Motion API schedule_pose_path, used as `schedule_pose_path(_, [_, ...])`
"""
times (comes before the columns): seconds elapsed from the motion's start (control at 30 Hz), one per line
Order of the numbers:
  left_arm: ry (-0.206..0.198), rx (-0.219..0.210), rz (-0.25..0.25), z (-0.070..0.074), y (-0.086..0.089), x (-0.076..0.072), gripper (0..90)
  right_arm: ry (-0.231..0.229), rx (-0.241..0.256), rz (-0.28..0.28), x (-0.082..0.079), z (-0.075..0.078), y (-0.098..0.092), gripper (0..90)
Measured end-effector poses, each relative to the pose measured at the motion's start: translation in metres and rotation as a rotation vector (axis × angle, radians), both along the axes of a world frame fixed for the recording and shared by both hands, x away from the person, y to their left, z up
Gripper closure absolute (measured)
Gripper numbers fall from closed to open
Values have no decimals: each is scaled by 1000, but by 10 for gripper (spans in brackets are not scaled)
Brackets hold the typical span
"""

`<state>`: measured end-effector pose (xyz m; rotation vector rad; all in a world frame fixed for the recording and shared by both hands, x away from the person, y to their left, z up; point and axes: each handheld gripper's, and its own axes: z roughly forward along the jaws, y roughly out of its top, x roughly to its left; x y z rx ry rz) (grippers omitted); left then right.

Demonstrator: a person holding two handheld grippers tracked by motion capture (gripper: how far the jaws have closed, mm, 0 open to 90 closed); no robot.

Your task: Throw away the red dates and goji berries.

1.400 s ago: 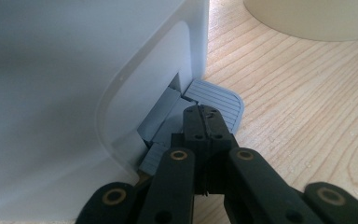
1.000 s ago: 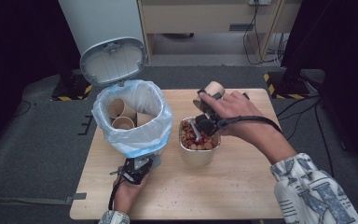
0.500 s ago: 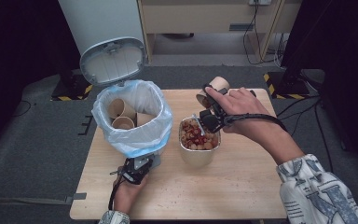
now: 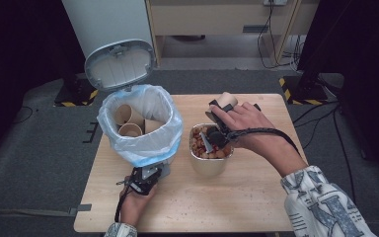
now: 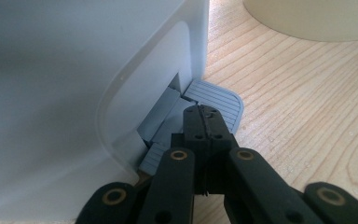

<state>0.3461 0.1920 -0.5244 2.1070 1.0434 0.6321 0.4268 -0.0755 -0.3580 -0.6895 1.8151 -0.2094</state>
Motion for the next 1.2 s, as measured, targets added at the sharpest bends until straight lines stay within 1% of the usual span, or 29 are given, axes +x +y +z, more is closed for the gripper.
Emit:
schedule_pose_path(0.03, [0,1,-1,0,0,0,896,5,22,-4,-1,2,-2,306])
schedule_pose_path(0.07, [0,3,0,0,0,0,895,-6,29,0,-2,5,-2,305])
schedule_pose_path(0.1, [1,6,1,0,0,0,896,-14,27,5,-2,7,-2,304])
schedule_pose_path(0.13, [0,7,2,0,-1,0,896,-15,35,4,-3,9,-3,304])
schedule_pose_path(0.2, [1,6,2,0,0,0,896,-16,36,6,-4,12,-3,304])
schedule_pose_path(0.23, [1,6,2,0,0,0,895,-15,44,5,-5,17,-5,304])
schedule_pose_path(0.3, [2,4,1,0,0,0,896,-30,58,6,-5,27,-7,304])
schedule_pose_path(0.33, [2,4,1,0,0,0,896,-38,74,3,-5,34,-9,305])
schedule_pose_path(0.37, [1,5,1,0,0,0,895,-41,87,-1,-5,37,-10,305])
schedule_pose_path(0.5, [1,5,1,0,0,0,895,-59,109,-6,-5,48,-14,305])
schedule_pose_path(0.67, [1,4,0,0,0,0,895,-72,107,4,-7,55,-15,305])
schedule_pose_path(0.7, [1,5,2,0,0,0,895,-75,111,-3,-6,58,-15,305])
schedule_pose_path(0.73, [0,5,3,0,-1,0,896,-90,120,-10,-5,61,-15,305])
schedule_pose_path(0.77, [1,5,4,0,-1,0,896,-103,136,-24,-4,61,-15,306])
schedule_pose_path(0.8, [3,4,1,0,0,0,895,-134,147,-43,-2,53,-9,309])
schedule_pose_path(0.83, [2,5,0,0,0,0,896,-100,113,-26,-2,40,-4,310])
schedule_pose_path(0.87, [2,9,1,0,0,0,896,-41,-16,5,-3,16,4,310])
schedule_pose_path(0.9, [0,-9,4,0,-1,0,896,-32,-145,15,-5,-6,8,310])
schedule_pose_path(0.93, [1,-10,3,0,-1,0,896,-25,-159,15,-5,-15,10,310])
schedule_pose_path(0.97, [1,-11,3,0,-1,0,895,-23,-125,1,-2,-12,9,309])
schedule_pose_path(1.0, [4,5,-2,0,0,0,896,-47,-108,-10,1,-7,6,309])
schedule_pose_path(1.03, [3,1,0,0,0,0,896,-46,-100,-15,1,-3,4,309])
schedule_pose_path(1.07, [1,-2,0,0,0,0,896,-36,-92,-15,0,1,3,309])
schedule_pose_path(1.1, [1,-4,0,0,0,0,895,-28,-73,-14,-1,2,1,308])
schedule_pose_path(1.13, [1,-4,0,0,0,0,895,-32,-68,2,-1,3,0,307])
schedule_pose_path(1.17, [4,-2,2,0,0,0,896,-35,-64,-6,-2,6,-2,307])
schedule_pose_path(1.2, [2,1,2,0,0,0,896,-45,-73,-11,-2,10,-3,306])
